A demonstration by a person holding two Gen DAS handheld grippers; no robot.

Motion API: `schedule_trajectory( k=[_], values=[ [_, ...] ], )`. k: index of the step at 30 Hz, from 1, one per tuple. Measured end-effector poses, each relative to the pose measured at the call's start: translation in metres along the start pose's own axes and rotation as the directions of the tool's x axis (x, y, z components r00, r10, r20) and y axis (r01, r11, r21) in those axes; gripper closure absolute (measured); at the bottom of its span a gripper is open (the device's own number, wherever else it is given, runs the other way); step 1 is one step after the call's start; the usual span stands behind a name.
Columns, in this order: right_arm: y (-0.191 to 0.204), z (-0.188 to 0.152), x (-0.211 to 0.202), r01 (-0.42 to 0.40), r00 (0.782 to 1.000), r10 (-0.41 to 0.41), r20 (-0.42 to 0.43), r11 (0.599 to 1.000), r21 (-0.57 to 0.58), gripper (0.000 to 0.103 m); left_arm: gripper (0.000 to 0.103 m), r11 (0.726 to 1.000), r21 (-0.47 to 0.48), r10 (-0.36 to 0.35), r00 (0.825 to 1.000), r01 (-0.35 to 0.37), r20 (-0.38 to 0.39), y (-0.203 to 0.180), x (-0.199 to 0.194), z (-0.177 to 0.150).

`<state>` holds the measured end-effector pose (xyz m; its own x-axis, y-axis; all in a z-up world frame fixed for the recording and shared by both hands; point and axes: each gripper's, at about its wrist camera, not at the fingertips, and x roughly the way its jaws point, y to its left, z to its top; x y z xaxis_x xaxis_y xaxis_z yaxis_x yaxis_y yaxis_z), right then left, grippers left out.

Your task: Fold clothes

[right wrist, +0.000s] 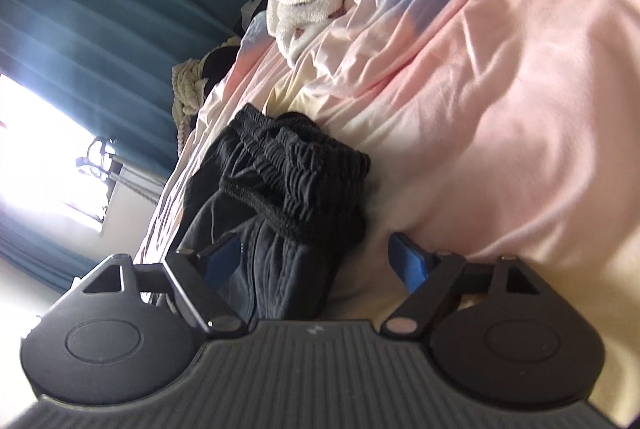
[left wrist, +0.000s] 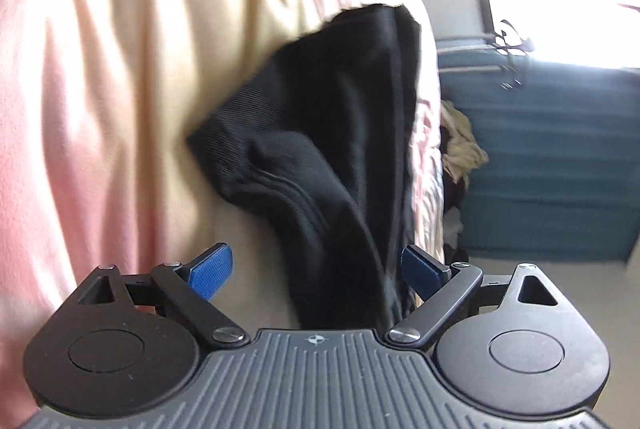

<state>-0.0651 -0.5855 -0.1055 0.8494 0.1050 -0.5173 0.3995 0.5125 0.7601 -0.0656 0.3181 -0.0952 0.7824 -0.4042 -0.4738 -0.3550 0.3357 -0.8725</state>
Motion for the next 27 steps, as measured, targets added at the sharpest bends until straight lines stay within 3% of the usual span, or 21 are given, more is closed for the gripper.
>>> schedule_trajectory(
  k=[5, 9, 10, 13, 15, 16, 18, 27],
  values=[
    [-0.002, 0.005, 0.011, 0.007, 0.999, -0.008, 0.034, 1.000, 0.004, 0.023, 0.011, 0.983, -0.180, 0.027, 0.999, -0.032, -0.032, 0.045, 0.020, 0.028],
    [-0.003, 0.007, 0.022, -0.006, 0.998, 0.003, 0.060, 0.999, 0.045, 0.036, 0.013, 0.993, -0.113, 0.032, 0.999, -0.036, -0.041, 0.033, 0.027, 0.031],
    [-0.002, 0.006, 0.025, 0.000, 0.998, -0.003, 0.066, 0.999, 0.049, 0.039, 0.020, 0.992, -0.113, 0.050, 0.998, -0.054, -0.034, 0.032, 0.027, 0.032],
    [0.001, 0.002, 0.024, 0.009, 0.995, -0.015, 0.100, 0.999, 0.054, 0.058, 0.060, 0.986, -0.101, 0.129, 0.991, -0.131, -0.025, 0.028, 0.024, 0.033],
    [0.004, -0.001, 0.020, 0.011, 0.991, -0.019, 0.129, 0.998, 0.056, 0.066, 0.079, 0.988, -0.069, 0.138, 0.990, -0.138, -0.008, 0.024, 0.014, 0.038],
    [0.005, -0.003, 0.018, 0.012, 0.989, -0.021, 0.143, 0.998, 0.057, 0.073, 0.096, 0.990, -0.064, 0.125, 0.992, -0.124, 0.015, 0.022, 0.007, 0.040],
    [0.008, -0.006, 0.014, 0.014, 0.985, -0.024, 0.172, 0.998, 0.060, 0.078, 0.098, 0.992, -0.043, 0.119, 0.991, -0.116, 0.060, 0.012, -0.009, 0.043],
    [-0.007, -0.014, 0.005, 0.027, 0.979, -0.042, 0.198, 0.996, 0.080, 0.085, 0.099, 0.997, 0.034, 0.060, 0.976, -0.068, 0.208, -0.038, -0.056, 0.056]
  ],
)
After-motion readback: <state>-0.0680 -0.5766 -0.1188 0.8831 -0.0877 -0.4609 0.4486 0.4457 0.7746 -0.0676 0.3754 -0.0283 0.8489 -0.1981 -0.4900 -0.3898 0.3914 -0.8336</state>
